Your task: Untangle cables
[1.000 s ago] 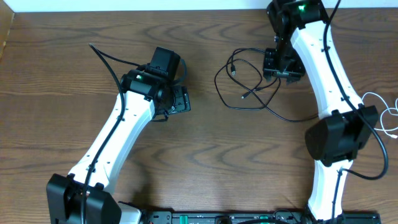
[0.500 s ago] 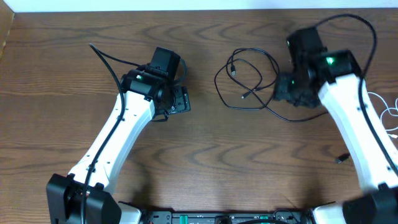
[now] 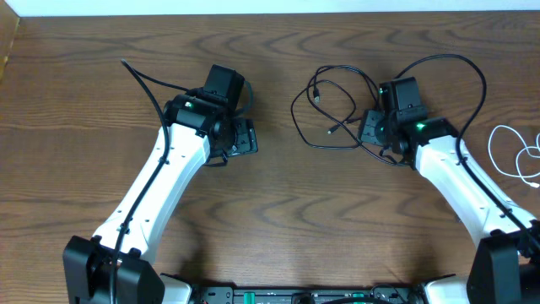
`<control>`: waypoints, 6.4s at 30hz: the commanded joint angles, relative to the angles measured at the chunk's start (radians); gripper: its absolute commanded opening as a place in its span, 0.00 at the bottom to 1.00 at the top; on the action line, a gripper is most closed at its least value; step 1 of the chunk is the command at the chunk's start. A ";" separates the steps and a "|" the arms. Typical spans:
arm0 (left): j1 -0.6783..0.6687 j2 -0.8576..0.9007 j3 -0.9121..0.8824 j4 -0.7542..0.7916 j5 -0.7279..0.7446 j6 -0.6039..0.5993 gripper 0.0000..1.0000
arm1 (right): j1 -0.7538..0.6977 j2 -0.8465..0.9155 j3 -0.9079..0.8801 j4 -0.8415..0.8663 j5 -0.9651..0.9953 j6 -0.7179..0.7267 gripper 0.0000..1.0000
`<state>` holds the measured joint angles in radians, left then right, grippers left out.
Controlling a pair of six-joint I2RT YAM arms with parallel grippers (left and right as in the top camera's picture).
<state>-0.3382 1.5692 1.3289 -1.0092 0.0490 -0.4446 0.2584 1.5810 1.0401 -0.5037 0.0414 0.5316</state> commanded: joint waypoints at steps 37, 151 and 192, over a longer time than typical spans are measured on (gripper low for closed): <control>0.002 0.006 -0.005 -0.005 -0.012 -0.002 0.79 | 0.058 0.264 -0.019 0.074 0.010 0.224 0.04; 0.002 0.006 -0.005 -0.029 -0.008 -0.006 0.79 | -0.841 0.401 1.072 -0.746 0.180 -0.207 0.15; 0.002 0.006 -0.005 -0.042 -0.008 -0.006 0.79 | -0.780 0.401 0.898 -0.644 -0.123 -0.328 0.01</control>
<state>-0.3382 1.5700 1.3289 -1.0447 0.0494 -0.4446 -0.5278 1.9766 2.0064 -1.2041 -0.0792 0.2077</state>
